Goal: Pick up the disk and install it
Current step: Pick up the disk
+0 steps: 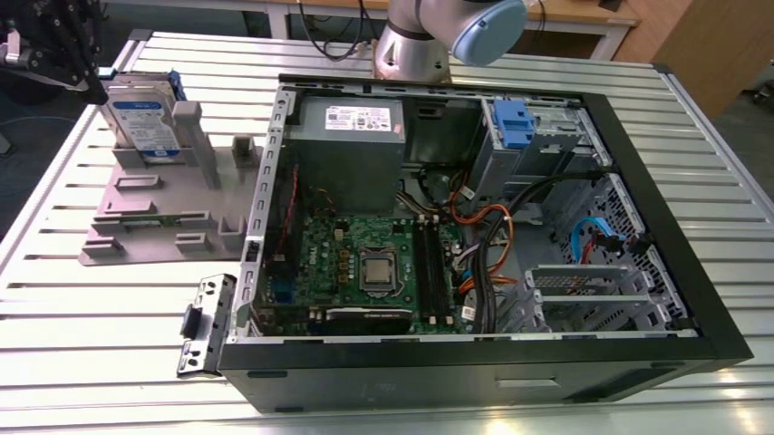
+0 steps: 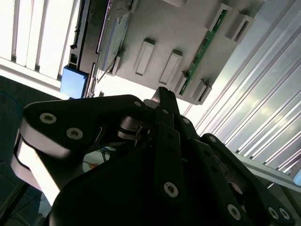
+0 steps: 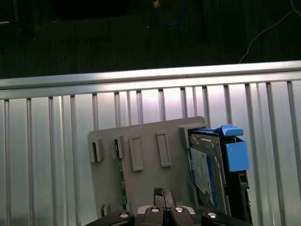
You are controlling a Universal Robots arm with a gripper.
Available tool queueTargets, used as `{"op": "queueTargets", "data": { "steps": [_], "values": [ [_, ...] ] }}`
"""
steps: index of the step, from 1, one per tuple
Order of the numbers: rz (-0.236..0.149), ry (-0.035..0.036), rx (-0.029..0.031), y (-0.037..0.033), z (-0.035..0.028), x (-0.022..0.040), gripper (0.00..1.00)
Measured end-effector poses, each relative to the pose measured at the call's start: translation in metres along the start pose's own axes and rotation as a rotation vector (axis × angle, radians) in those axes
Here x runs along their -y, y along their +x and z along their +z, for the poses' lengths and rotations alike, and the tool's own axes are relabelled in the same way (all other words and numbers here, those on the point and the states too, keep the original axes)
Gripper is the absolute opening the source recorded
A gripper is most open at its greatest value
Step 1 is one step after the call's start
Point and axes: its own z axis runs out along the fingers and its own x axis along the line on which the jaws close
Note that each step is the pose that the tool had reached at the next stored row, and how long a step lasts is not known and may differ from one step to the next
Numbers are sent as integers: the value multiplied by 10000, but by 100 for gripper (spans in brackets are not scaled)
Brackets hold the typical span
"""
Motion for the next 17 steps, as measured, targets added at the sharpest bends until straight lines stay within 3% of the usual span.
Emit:
{"op": "queueTargets", "data": {
  "steps": [17],
  "values": [
    [-269,-7,-12,0,0,0,10]
  ]
}}
